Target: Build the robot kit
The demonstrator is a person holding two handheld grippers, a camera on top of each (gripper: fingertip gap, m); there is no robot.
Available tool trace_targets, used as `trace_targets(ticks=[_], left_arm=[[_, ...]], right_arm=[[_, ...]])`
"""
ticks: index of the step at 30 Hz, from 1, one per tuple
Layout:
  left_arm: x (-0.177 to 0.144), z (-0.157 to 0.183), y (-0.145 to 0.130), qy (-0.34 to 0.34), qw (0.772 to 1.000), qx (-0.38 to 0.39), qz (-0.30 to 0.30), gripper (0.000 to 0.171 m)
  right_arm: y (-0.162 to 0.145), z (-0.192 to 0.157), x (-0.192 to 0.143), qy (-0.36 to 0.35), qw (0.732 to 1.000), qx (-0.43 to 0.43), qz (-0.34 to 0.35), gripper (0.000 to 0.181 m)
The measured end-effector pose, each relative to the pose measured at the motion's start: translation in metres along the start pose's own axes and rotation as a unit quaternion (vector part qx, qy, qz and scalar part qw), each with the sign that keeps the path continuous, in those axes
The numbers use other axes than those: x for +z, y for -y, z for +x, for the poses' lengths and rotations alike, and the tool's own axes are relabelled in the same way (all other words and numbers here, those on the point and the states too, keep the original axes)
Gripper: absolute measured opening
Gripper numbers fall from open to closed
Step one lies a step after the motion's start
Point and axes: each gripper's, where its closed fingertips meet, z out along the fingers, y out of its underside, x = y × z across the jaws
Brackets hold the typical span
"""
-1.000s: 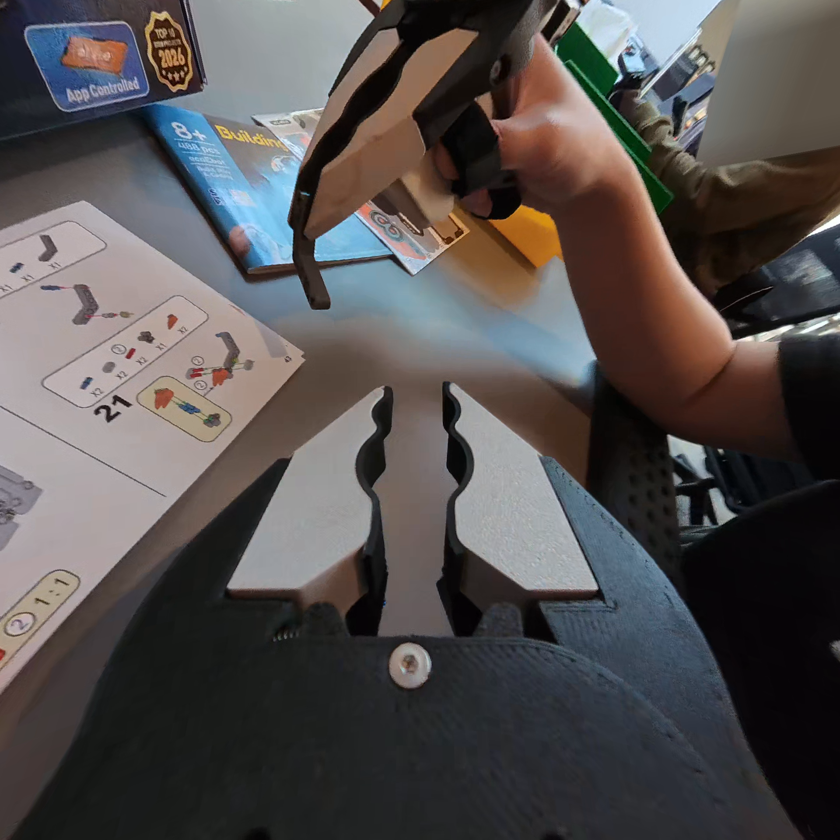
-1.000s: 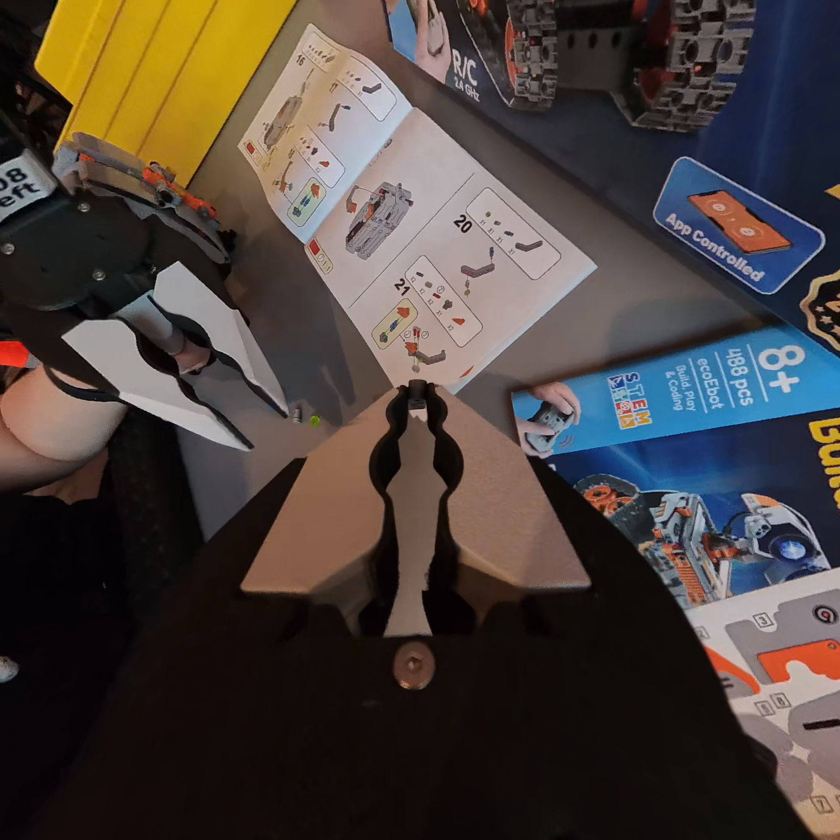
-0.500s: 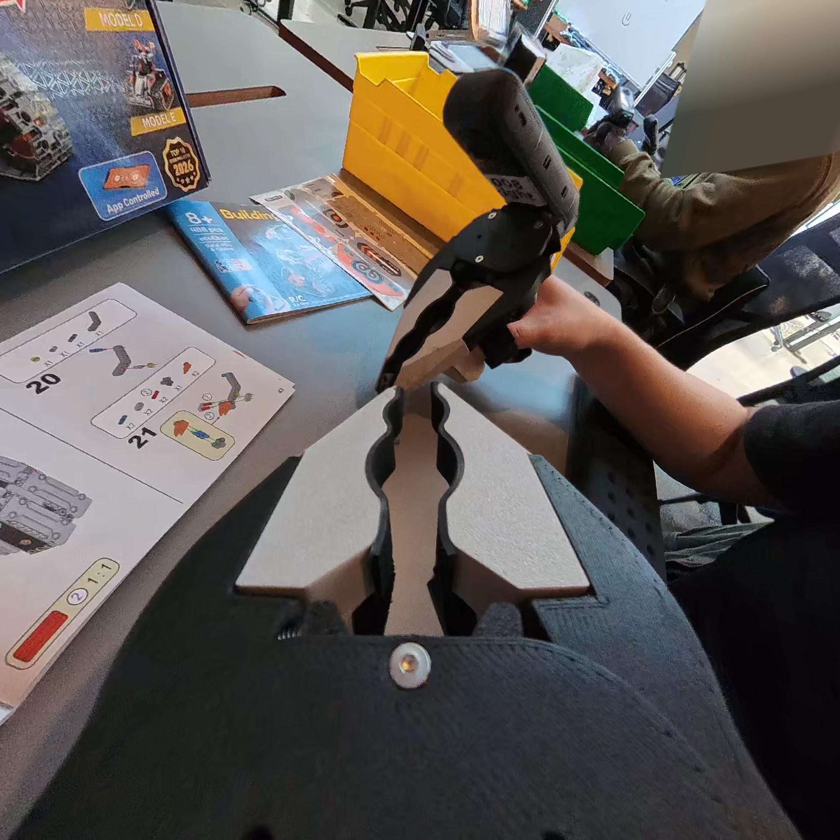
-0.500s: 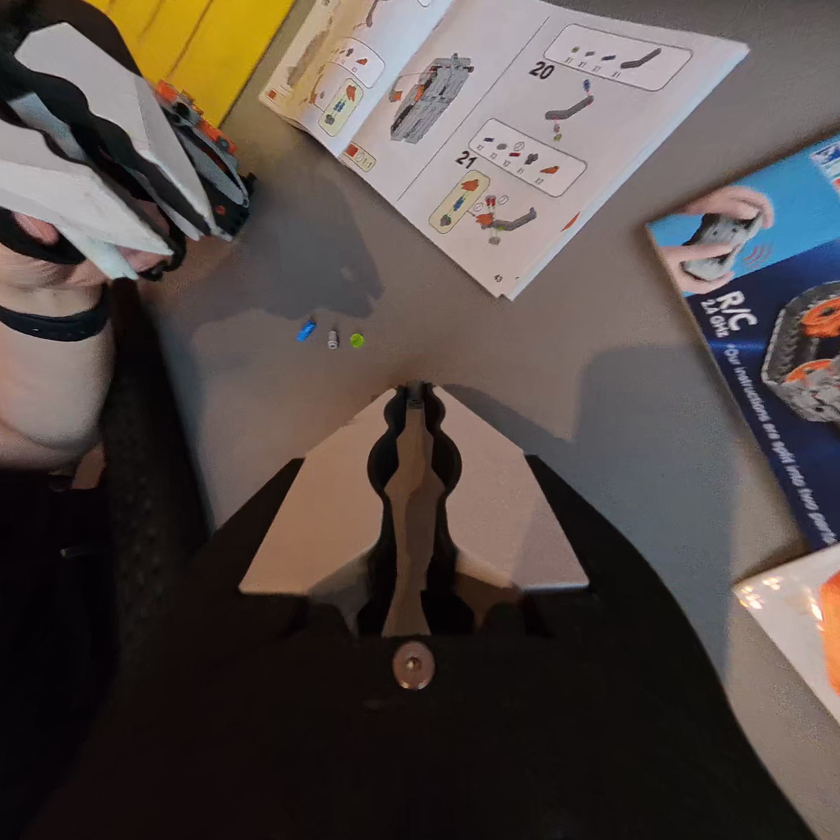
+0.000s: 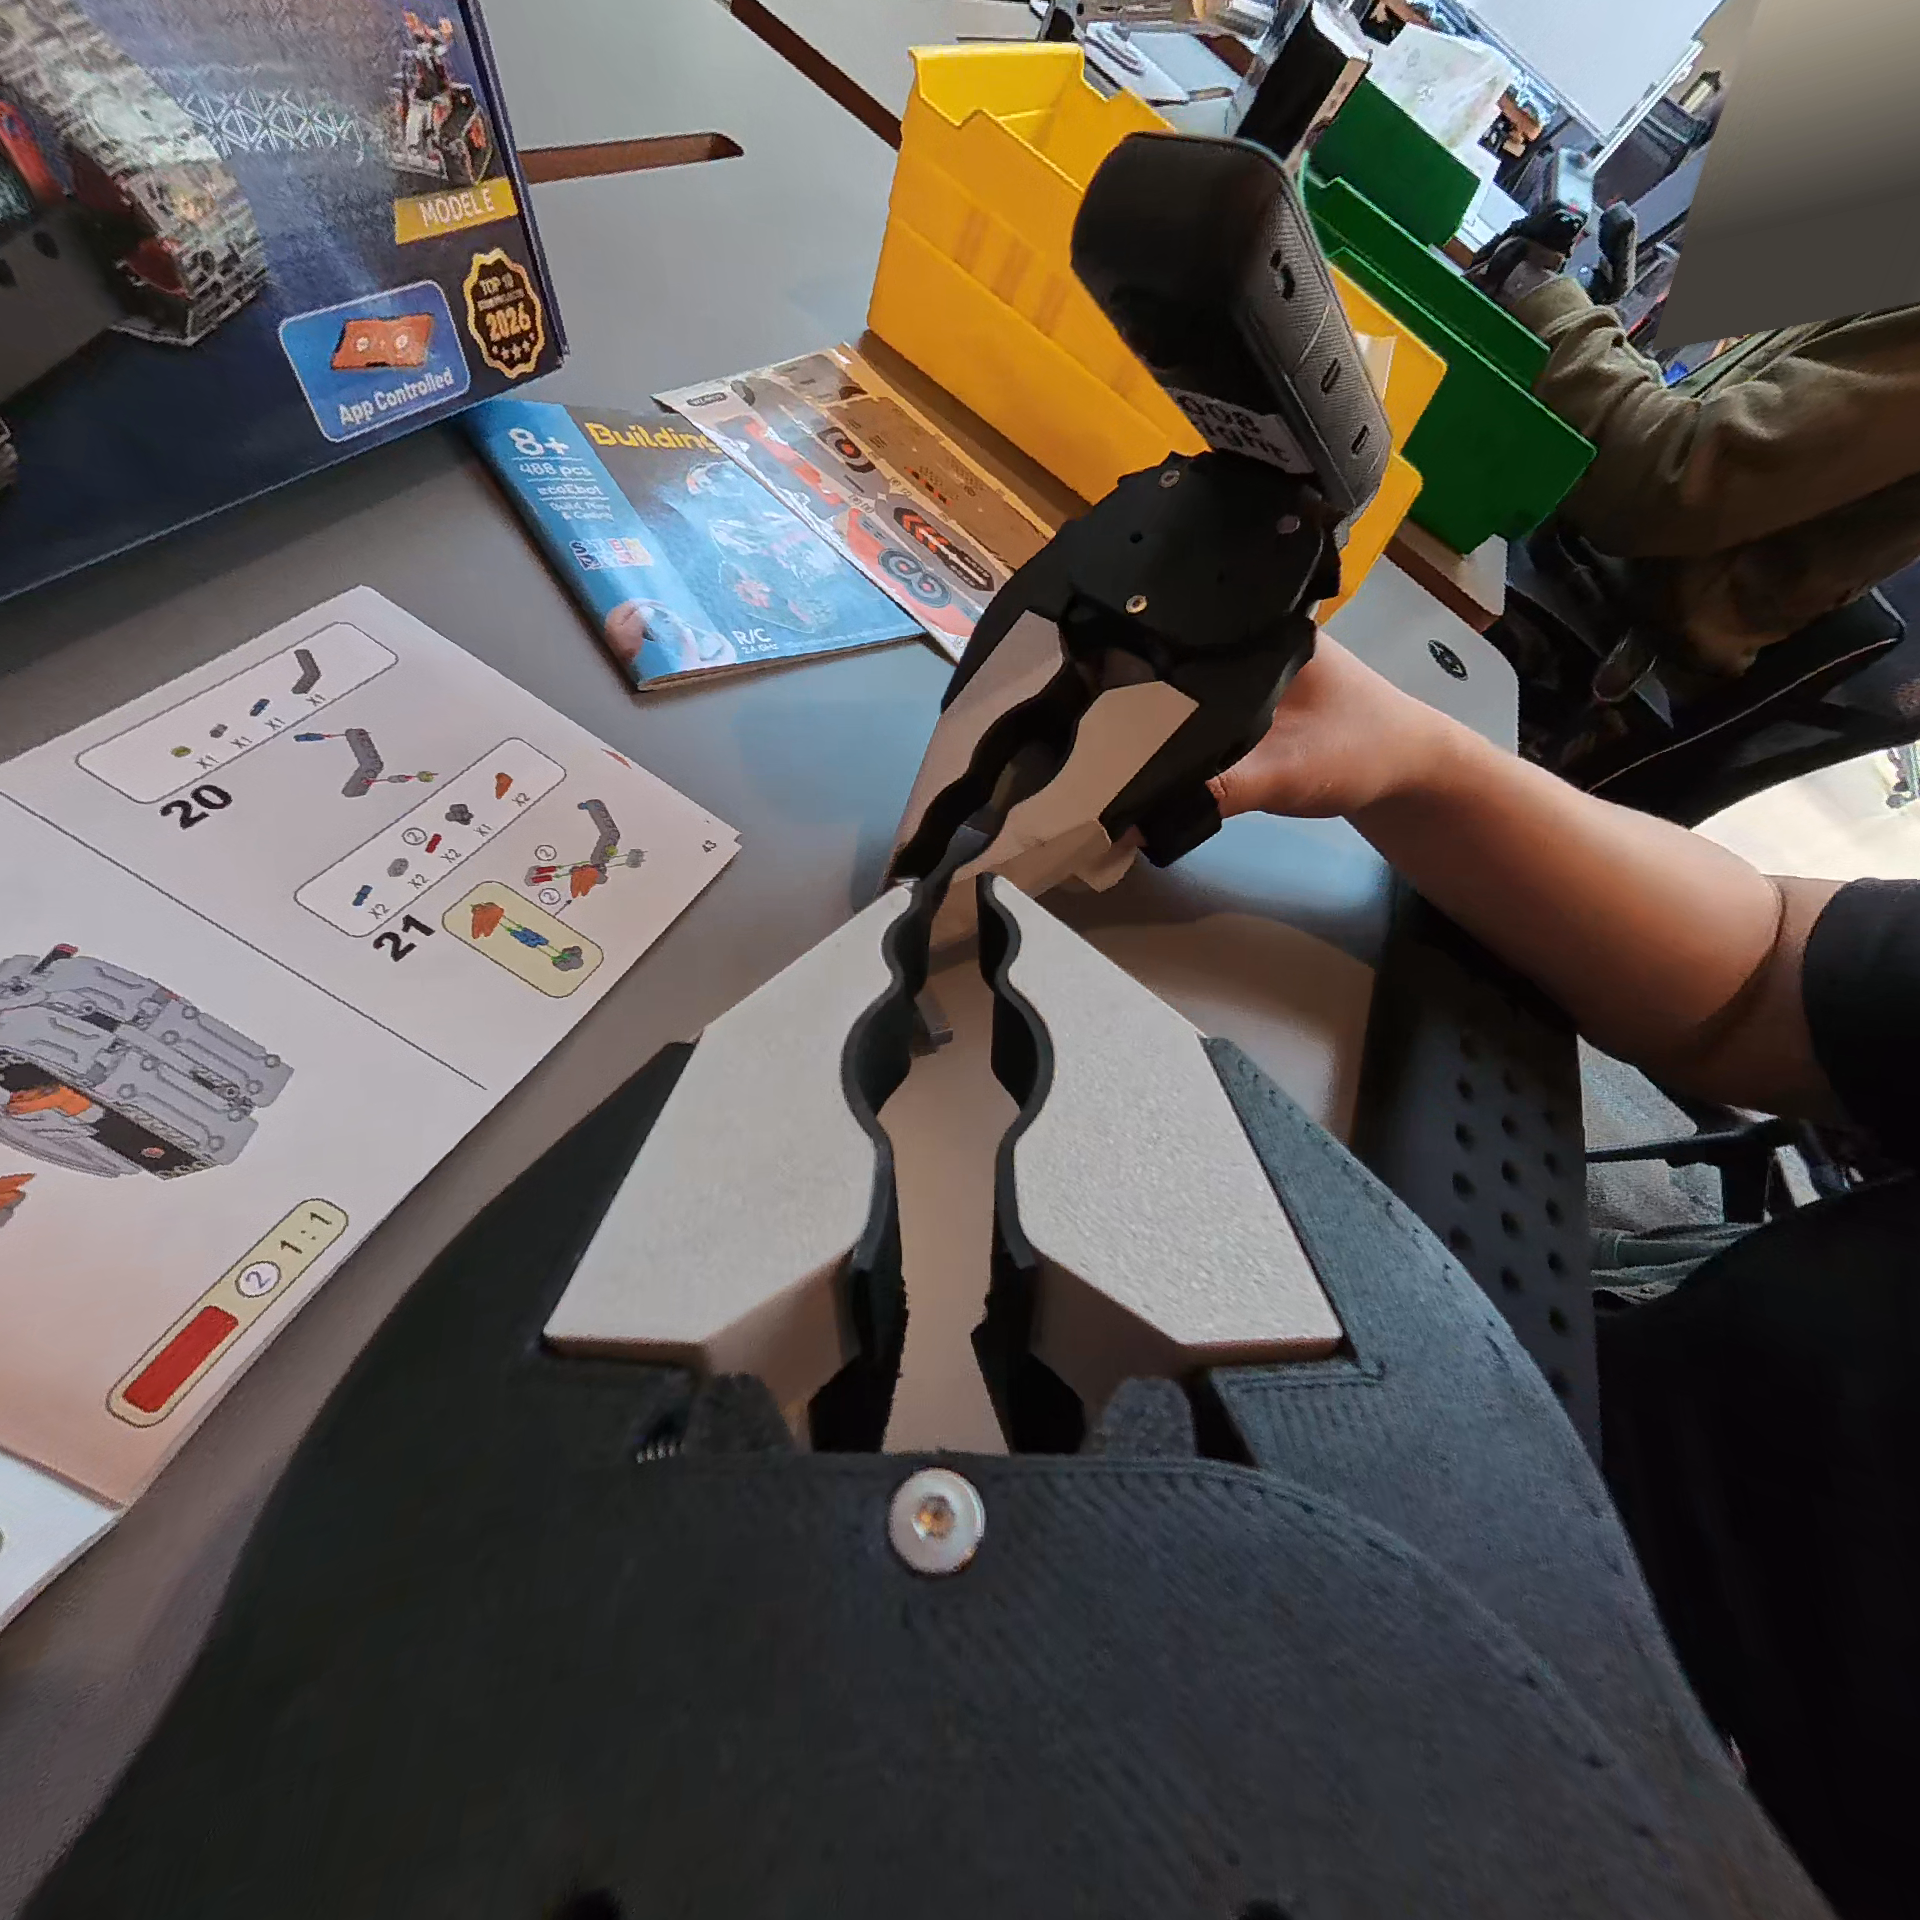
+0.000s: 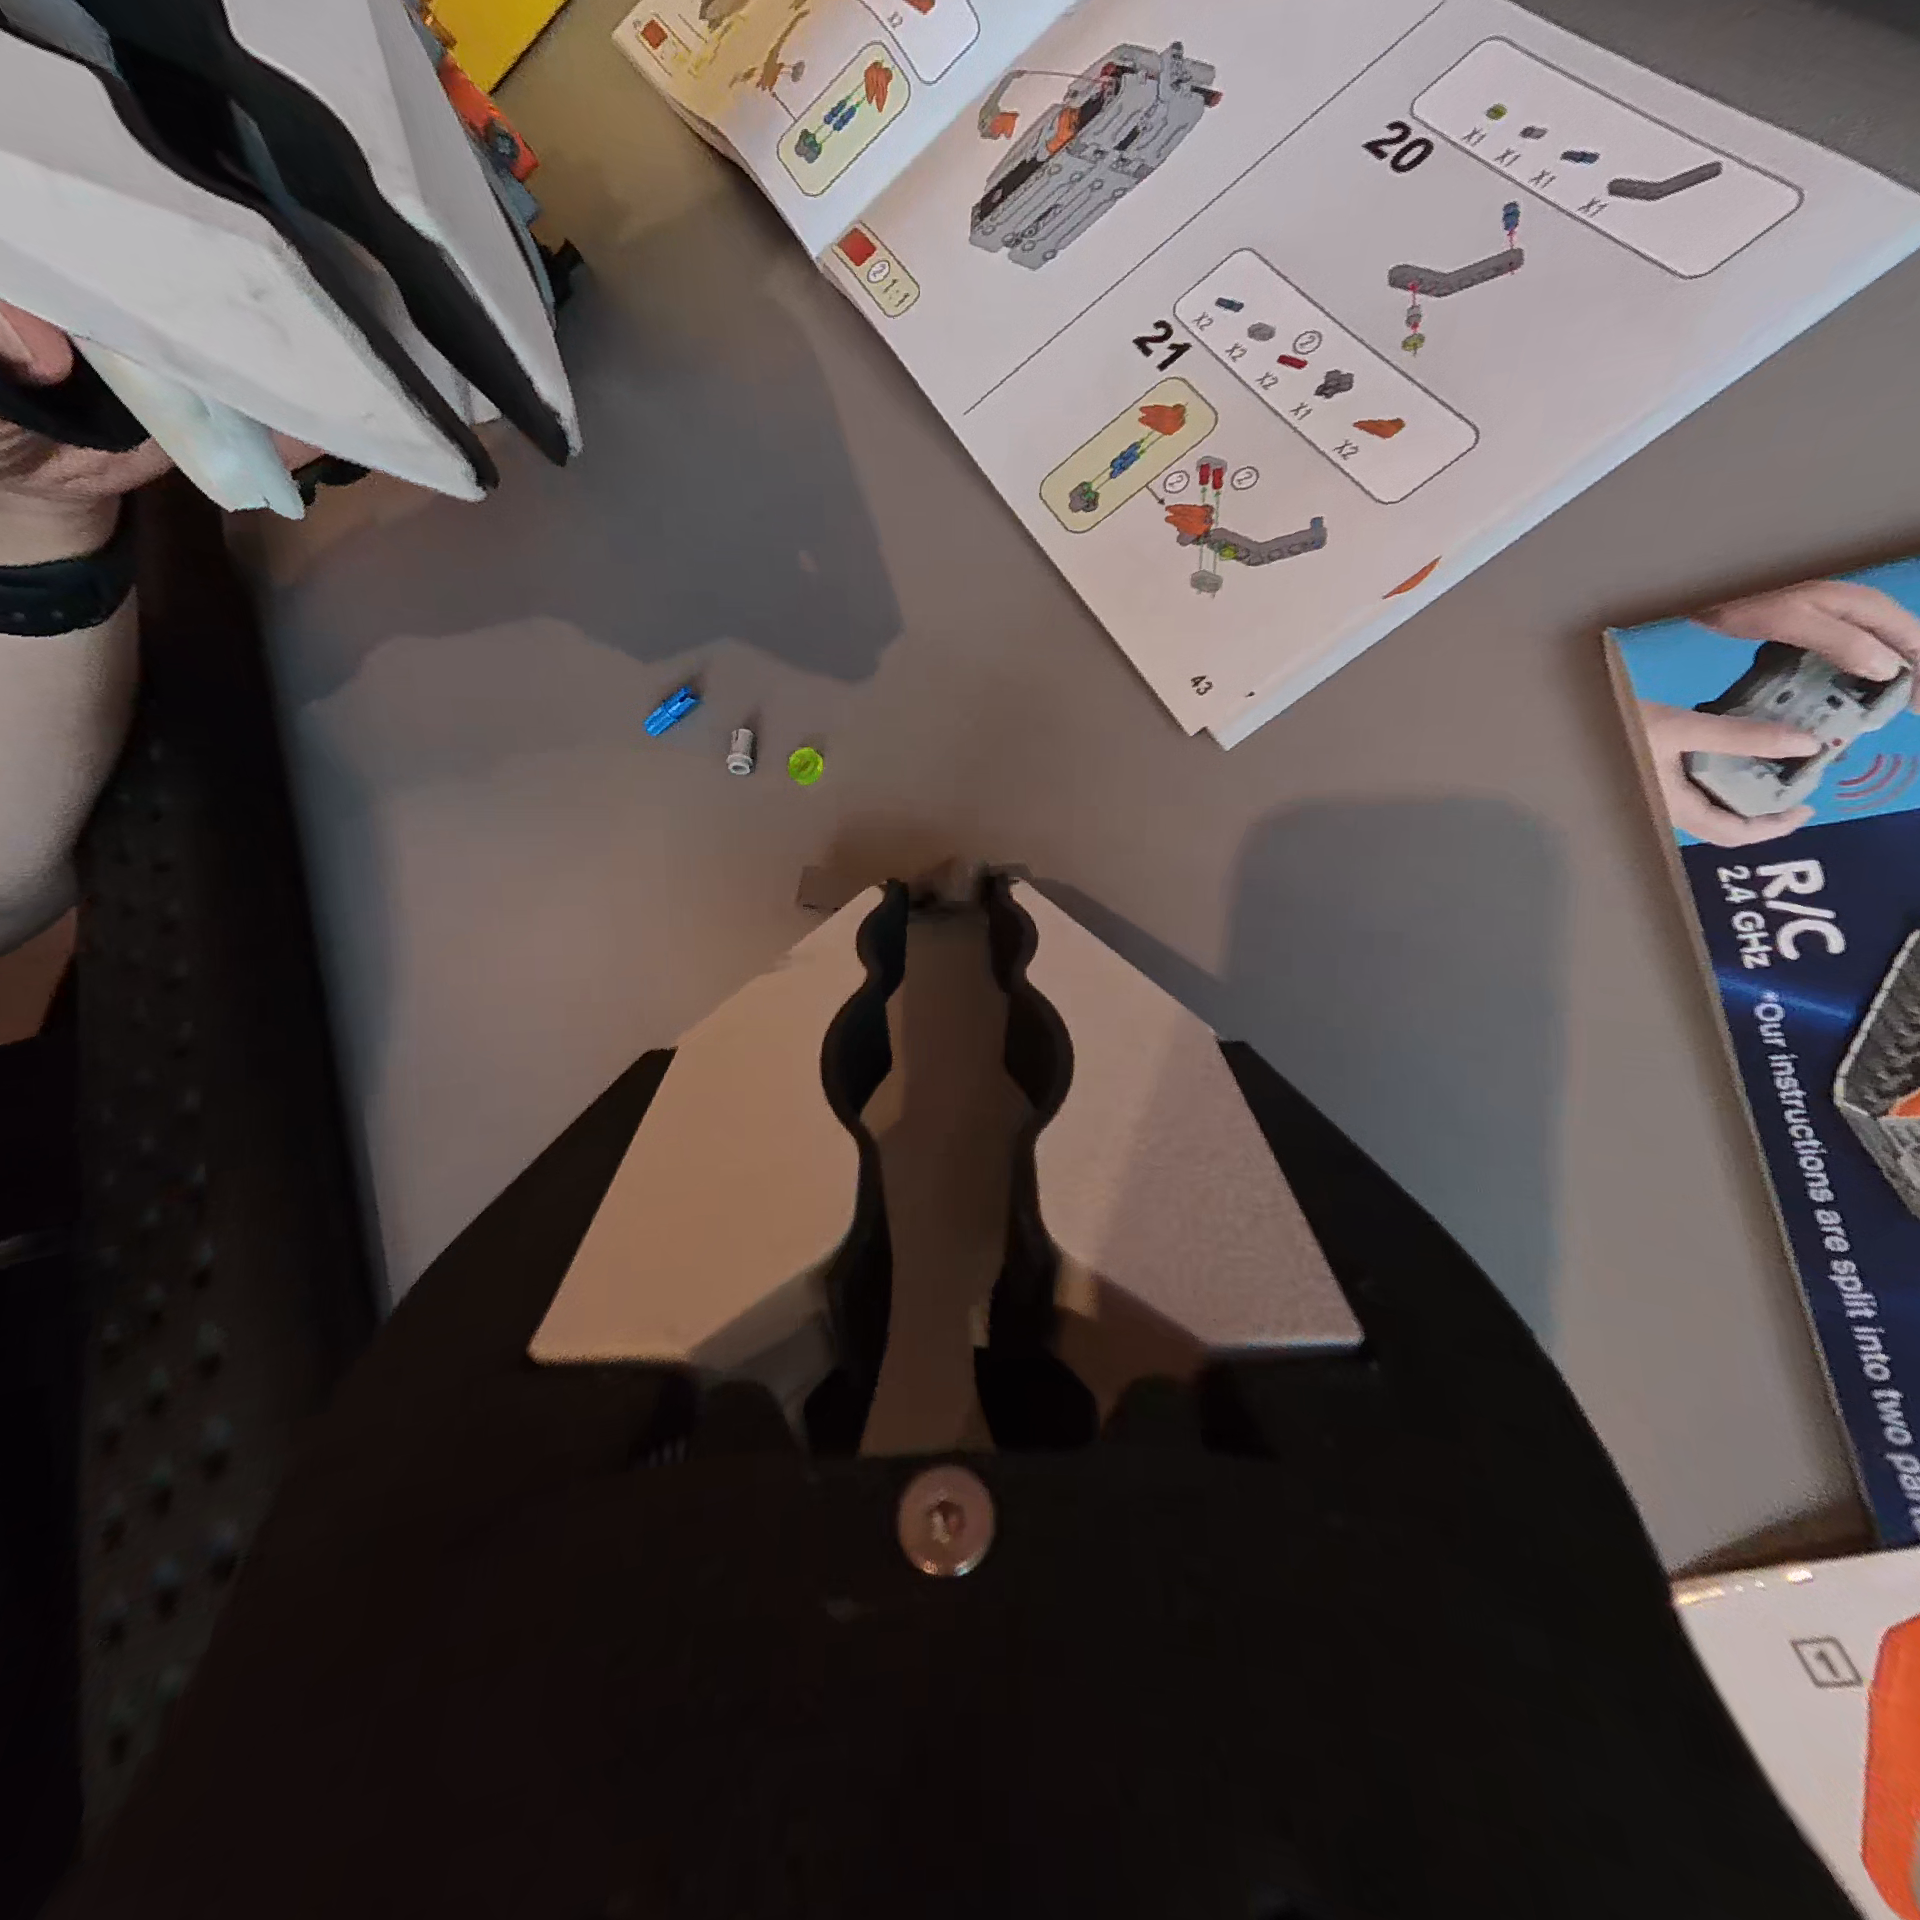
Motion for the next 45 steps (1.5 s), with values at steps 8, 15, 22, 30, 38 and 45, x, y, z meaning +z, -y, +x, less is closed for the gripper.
trace_targets(ticks=[8, 15, 22, 30, 38, 45], left_arm=[[0.002, -0.002, -0.005, -0.005, 1.000, -0.015, -0.011, 0.008], [0.000, -0.011, -0.011, 0.045, 0.998, 0.034, -0.037, 0.012], [-0.023, -0.021, -0.064, 0.143, 0.973, -0.049, -0.176, 0.010], [-0.023, -0.021, -0.101, 0.173, 0.949, -0.089, -0.248, 0.023], [-0.019, -0.025, -0.107, 0.229, 0.936, -0.017, -0.268, 0.019], [-0.022, -0.030, -0.108, 0.235, 0.930, 0.054, -0.276, 0.002]], right_arm=[[0.000, -0.001, -0.002, 0.032, 0.998, 0.043, 0.011, 0.022], [0.005, -0.002, -0.015, 0.010, 0.999, 0.032, 0.037, 0.022], [0.031, -0.004, -0.040, -0.019, 0.994, -0.014, 0.103, 0.028], [0.025, 0.002, -0.032, -0.036, 0.996, -0.020, 0.074, 0.029], [0.026, 0.003, -0.039, -0.050, 0.995, -0.027, 0.077, 0.028], [0.022, 0.002, -0.039, -0.051, 0.996, -0.030, 0.069, 0.028]])
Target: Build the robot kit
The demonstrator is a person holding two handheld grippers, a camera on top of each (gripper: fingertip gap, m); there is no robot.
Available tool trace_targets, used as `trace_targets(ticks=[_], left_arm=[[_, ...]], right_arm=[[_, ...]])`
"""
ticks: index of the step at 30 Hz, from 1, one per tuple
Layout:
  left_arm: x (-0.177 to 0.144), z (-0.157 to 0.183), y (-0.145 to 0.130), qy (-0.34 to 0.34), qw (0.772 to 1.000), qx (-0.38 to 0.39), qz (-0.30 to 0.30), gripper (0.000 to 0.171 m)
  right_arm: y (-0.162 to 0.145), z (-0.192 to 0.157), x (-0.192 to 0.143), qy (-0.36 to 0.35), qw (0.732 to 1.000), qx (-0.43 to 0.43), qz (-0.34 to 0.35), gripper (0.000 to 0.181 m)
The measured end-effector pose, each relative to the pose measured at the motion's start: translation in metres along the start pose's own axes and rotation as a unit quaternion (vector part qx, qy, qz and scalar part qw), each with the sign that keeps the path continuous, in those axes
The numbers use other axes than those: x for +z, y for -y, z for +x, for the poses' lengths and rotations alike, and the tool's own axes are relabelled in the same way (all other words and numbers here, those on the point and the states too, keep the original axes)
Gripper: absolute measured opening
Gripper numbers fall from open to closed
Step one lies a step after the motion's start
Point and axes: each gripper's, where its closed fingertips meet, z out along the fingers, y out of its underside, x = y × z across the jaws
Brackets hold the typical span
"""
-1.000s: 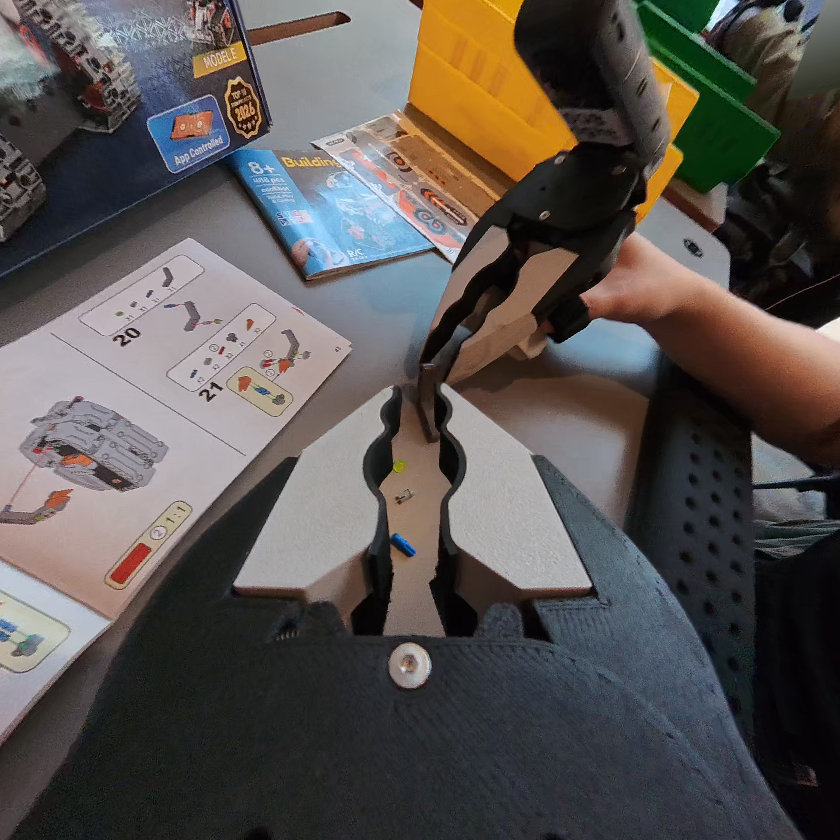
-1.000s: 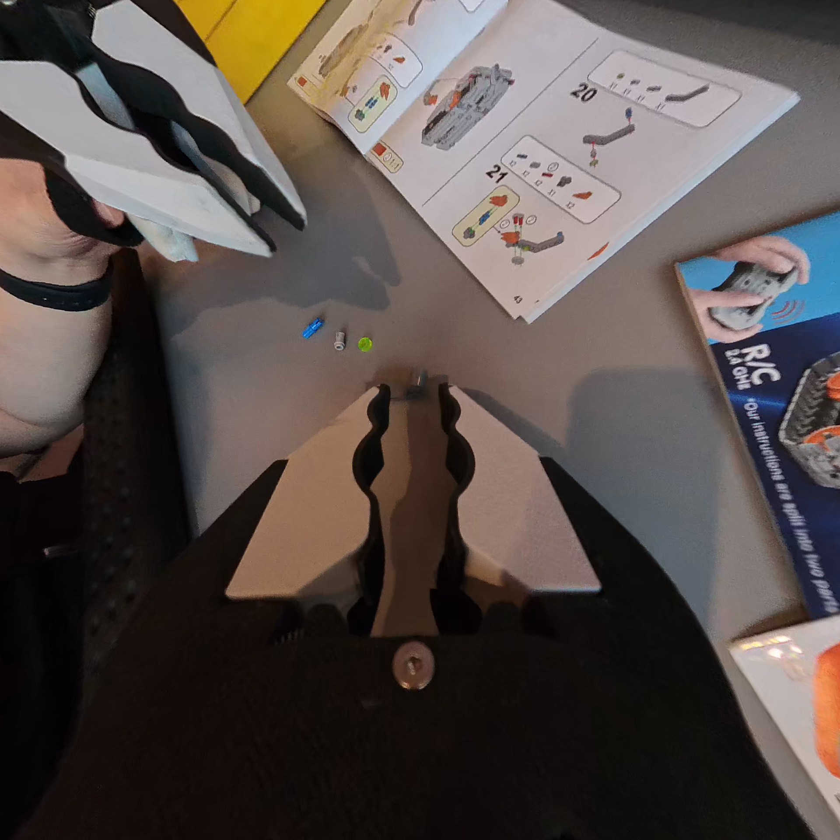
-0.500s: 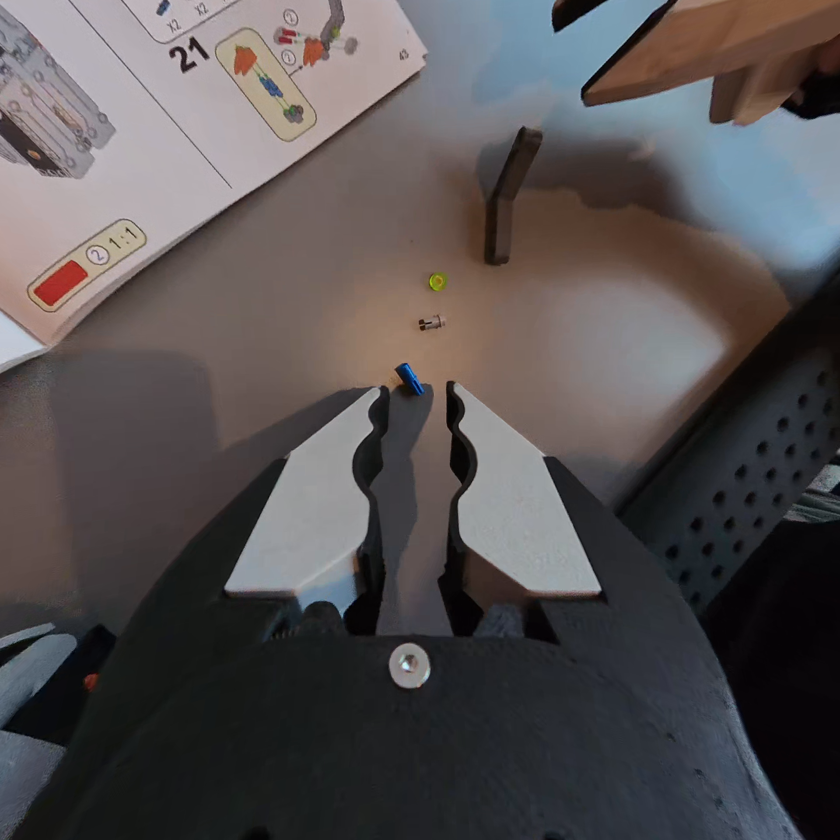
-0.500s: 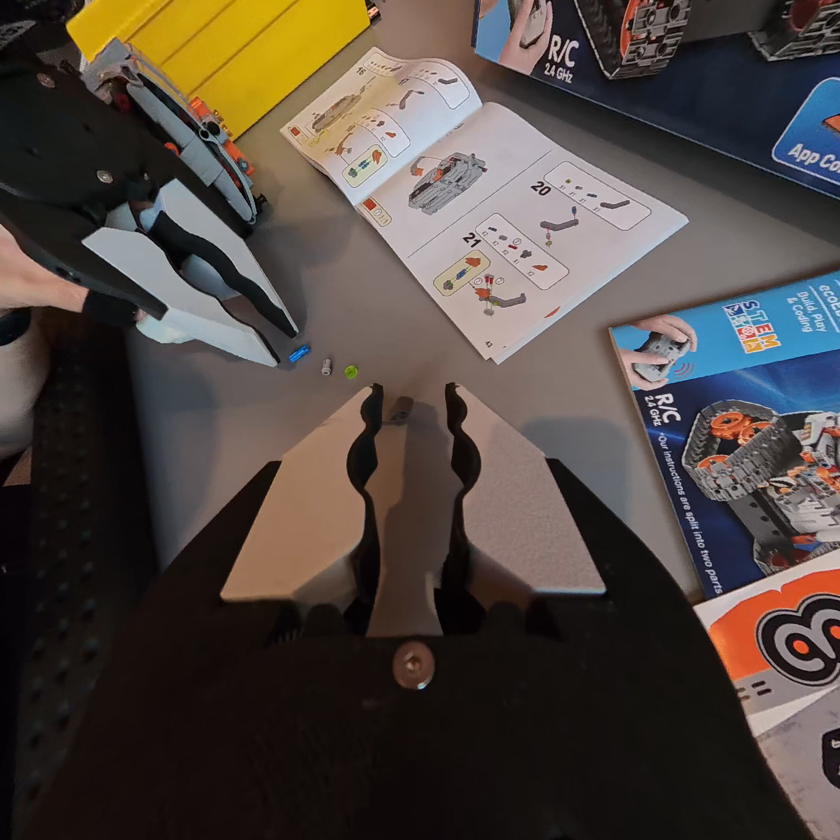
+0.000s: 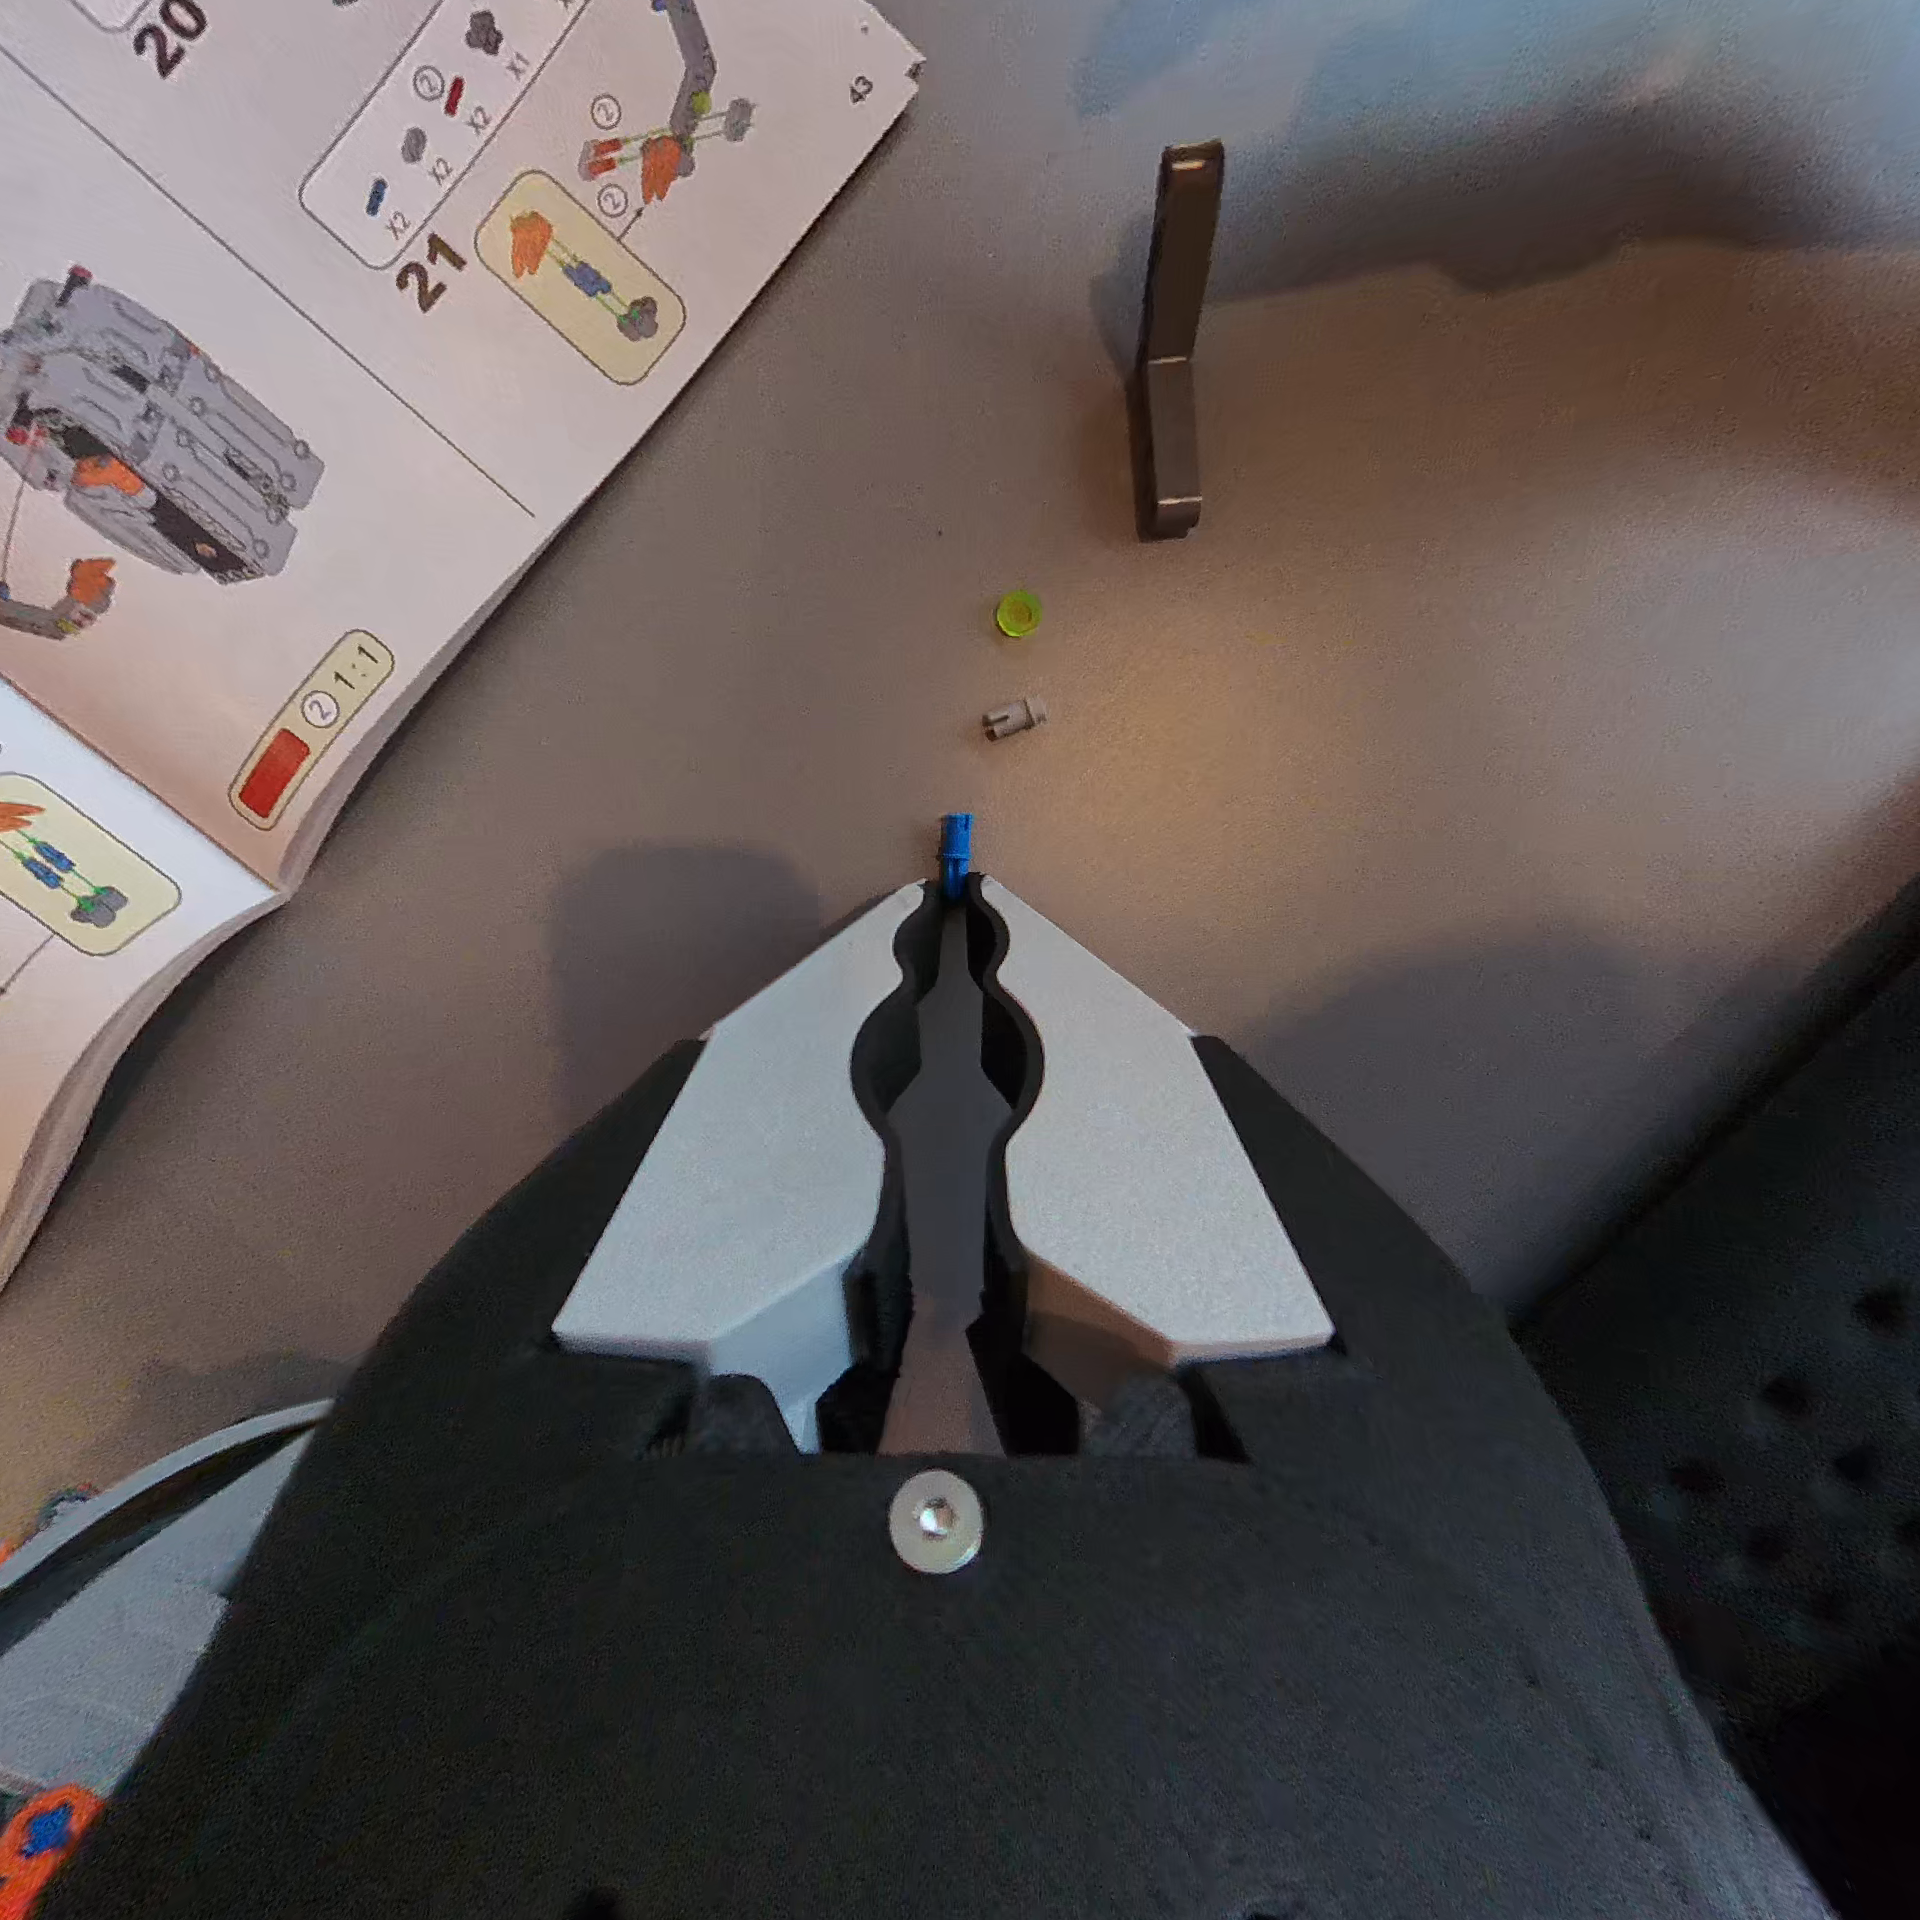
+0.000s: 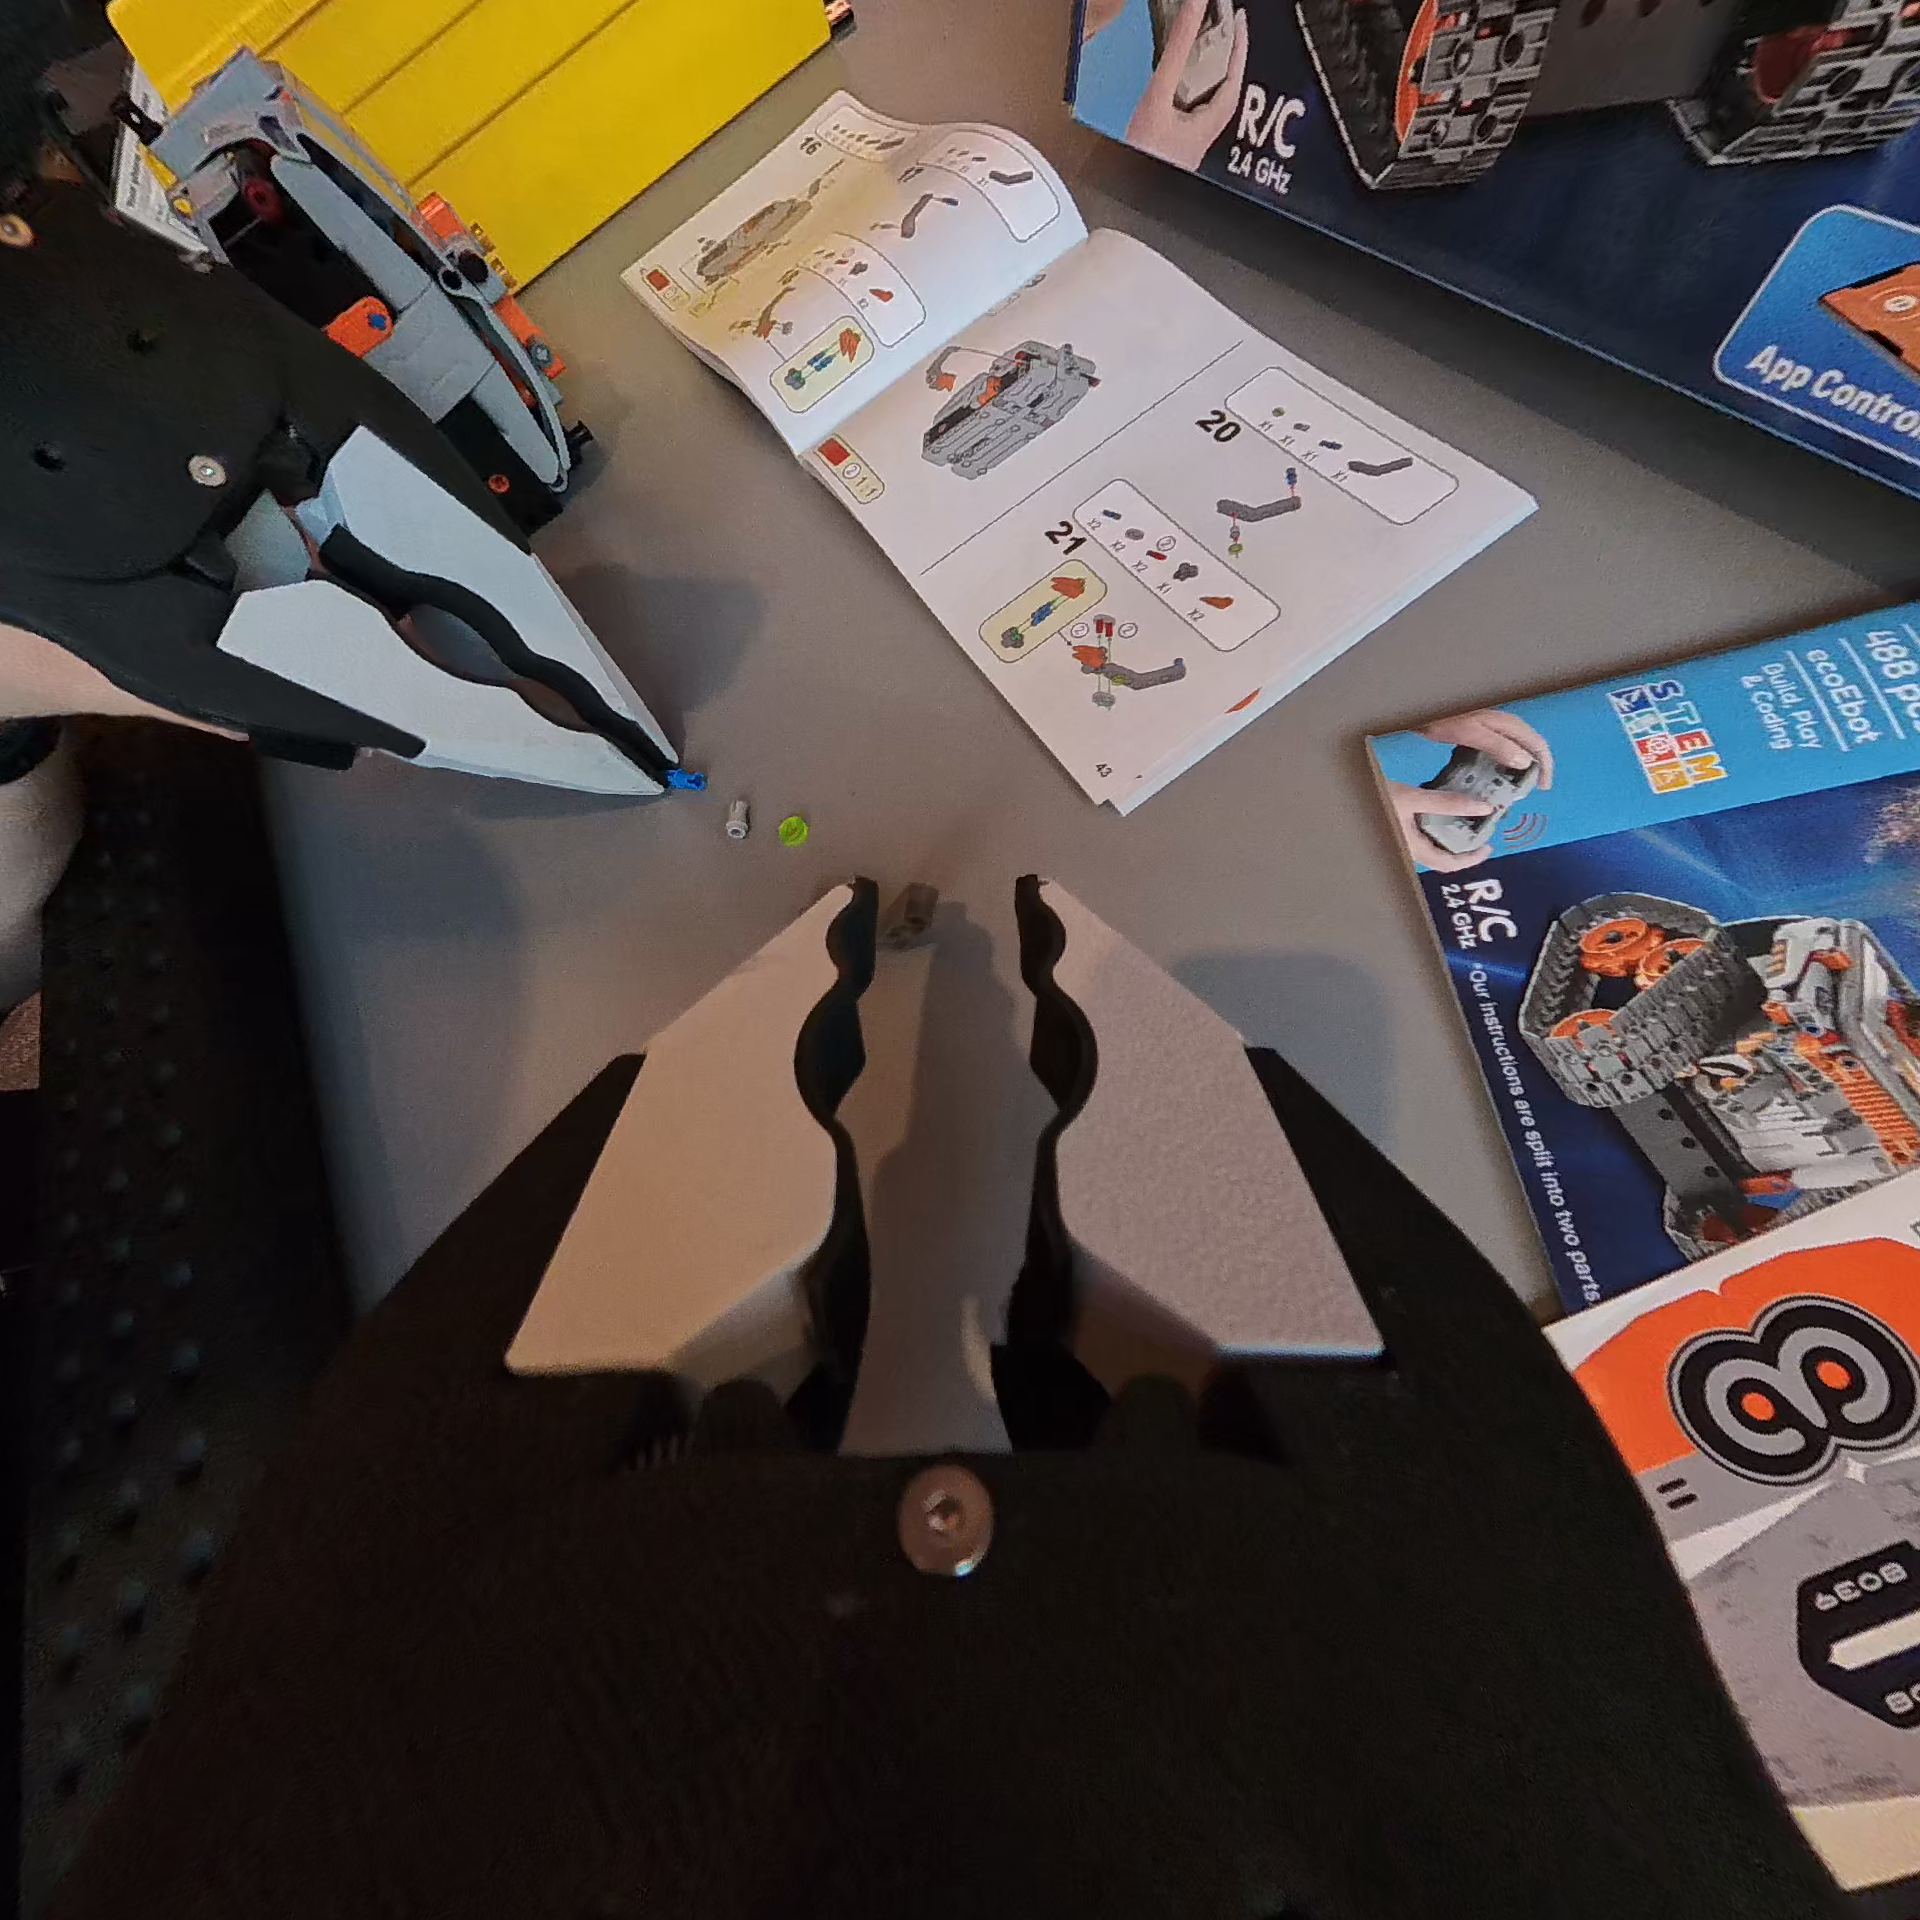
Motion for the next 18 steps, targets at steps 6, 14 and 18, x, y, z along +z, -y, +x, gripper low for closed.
trace_targets(ticks=[6, 14, 18], left_arm=[[0.000, 0.004, 0.003, -0.024, 0.998, 0.019, 0.047, 0.002], [-0.042, 0.033, 0.052, -0.063, 0.968, 0.109, 0.217, 0.002], [-0.051, 0.042, 0.061, 0.030, 0.937, 0.235, 0.255, 0.002]], right_arm=[[0.002, -0.001, -0.001, -0.001, 1.000, -0.010, 0.004, 0.026], [0.018, -0.088, -0.015, 0.215, 0.976, -0.025, 0.037, 0.028], [-0.001, -0.089, -0.002, 0.214, 0.977, -0.009, -0.025, 0.017]])
